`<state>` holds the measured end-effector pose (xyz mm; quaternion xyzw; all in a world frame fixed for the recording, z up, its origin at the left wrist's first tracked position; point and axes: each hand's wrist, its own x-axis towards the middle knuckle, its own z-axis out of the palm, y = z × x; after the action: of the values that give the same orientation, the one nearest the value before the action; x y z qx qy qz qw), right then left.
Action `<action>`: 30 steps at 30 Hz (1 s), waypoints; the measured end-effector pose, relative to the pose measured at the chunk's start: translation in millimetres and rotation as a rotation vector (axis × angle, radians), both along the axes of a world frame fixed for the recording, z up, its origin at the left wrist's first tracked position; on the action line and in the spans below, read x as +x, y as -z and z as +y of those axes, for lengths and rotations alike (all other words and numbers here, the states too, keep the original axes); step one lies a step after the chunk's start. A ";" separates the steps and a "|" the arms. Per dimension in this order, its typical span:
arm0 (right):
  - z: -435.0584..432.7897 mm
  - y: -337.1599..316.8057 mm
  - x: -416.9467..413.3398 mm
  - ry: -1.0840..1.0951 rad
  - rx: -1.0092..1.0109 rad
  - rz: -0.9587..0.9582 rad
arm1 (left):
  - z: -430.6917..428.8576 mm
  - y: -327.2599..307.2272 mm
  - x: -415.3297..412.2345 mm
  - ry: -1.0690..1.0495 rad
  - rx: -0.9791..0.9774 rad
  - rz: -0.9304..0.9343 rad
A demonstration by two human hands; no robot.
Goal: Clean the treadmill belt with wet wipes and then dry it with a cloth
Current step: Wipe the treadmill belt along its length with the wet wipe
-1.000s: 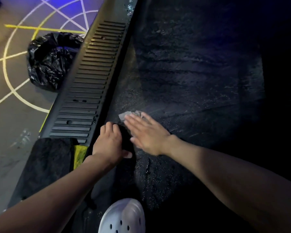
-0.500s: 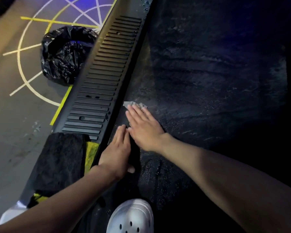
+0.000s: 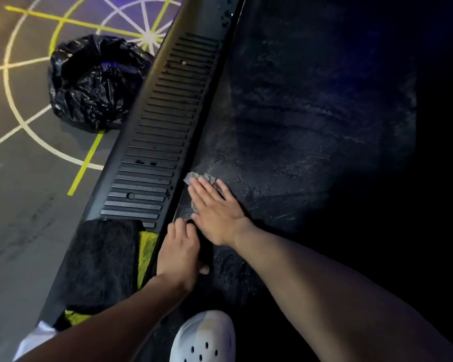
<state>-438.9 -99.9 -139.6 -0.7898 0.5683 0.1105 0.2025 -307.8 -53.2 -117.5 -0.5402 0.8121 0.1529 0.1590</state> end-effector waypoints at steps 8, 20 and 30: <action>5.4 19.8 -9.2 -0.029 -0.103 -0.013 | 8.2 4.7 4.6 -0.090 -0.003 0.123; 5.5 20.0 -15.3 0.163 -0.019 -0.038 | 3.3 4.7 0.3 -0.057 -0.015 0.017; 7.3 24.8 -12.6 0.172 -0.062 -0.047 | 10.6 3.6 -2.4 -0.130 -0.007 0.078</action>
<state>-451.5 -92.6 -164.3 -0.7465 0.6321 0.0565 0.1999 -310.2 -42.6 -121.1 -0.5859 0.7815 0.1808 0.1152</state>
